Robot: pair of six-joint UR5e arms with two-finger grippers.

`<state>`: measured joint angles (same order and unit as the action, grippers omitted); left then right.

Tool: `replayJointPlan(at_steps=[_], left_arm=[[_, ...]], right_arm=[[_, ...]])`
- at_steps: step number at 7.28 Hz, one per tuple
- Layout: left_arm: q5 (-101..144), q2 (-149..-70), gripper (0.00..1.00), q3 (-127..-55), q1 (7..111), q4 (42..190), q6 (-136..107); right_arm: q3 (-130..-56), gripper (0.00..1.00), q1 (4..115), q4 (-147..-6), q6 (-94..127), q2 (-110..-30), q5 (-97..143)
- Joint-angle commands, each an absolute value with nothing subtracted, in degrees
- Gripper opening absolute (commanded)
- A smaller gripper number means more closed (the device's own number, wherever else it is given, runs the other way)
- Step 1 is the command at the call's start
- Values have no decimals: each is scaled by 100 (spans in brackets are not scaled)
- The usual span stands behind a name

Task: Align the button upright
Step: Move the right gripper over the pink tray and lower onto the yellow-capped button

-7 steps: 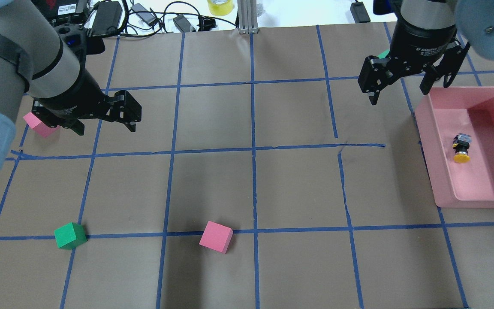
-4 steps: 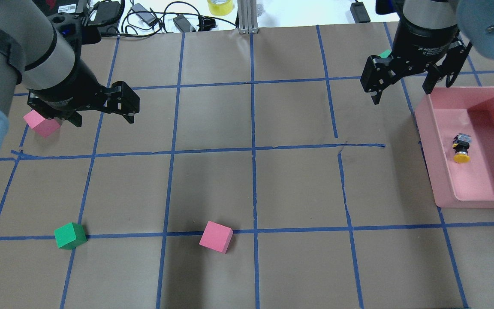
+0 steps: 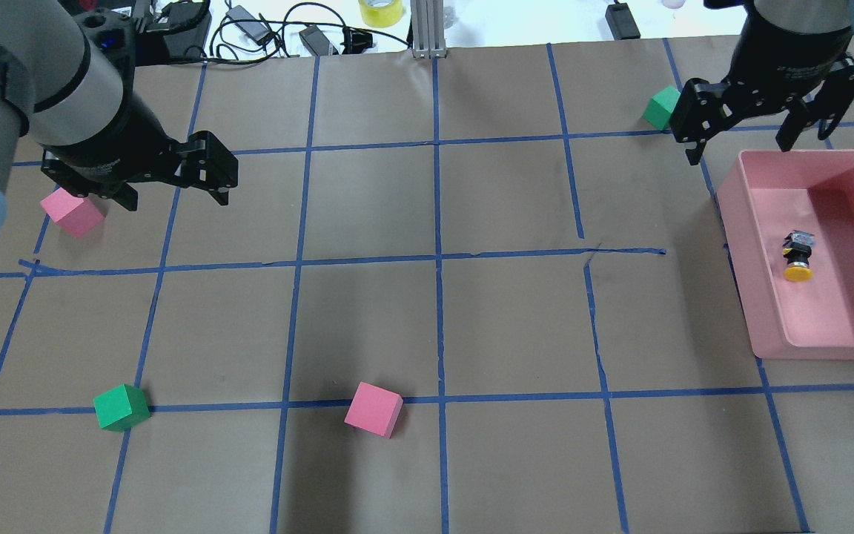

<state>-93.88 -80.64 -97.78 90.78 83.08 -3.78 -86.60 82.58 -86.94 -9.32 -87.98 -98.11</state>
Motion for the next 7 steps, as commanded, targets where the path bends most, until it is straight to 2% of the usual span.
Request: replayJointPlan(at_steps=[1, 5, 7], left_arm=[[-9387, -8068, 100, -9782, 9079, 8306, -378], [-9387, -8060, 100, -9791, 9079, 8314, -387], [-9387, -8060, 100, -9791, 9079, 8314, -387]], right_arm=[[-8683, 100, 7623, -9234, -1884, -8780, -9730], [-8701, 100, 6559, -9272, -2654, -8631, -9510], [-8823, 100, 6521, -9935, -2611, -8046, -9115]])
